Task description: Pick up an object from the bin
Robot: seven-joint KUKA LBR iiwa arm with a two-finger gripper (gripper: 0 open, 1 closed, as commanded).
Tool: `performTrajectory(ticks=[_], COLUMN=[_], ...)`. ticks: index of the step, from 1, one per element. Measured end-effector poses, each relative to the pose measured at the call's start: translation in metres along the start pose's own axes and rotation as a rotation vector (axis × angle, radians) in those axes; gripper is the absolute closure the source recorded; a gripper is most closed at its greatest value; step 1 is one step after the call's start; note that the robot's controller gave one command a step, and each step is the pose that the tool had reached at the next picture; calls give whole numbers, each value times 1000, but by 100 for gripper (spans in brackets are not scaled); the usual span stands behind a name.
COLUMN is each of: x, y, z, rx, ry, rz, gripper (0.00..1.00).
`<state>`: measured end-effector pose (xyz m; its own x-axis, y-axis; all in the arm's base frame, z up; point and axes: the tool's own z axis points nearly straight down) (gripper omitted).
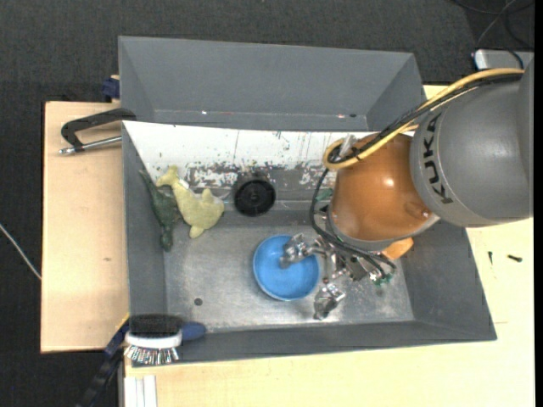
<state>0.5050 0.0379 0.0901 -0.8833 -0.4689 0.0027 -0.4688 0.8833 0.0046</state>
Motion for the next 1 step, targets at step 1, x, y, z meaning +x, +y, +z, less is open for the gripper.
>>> performTrajectory(ticks=[1], x=[-1], y=[-3], z=[-3], rx=[4], ry=[-5], rz=[3], gripper=[100])
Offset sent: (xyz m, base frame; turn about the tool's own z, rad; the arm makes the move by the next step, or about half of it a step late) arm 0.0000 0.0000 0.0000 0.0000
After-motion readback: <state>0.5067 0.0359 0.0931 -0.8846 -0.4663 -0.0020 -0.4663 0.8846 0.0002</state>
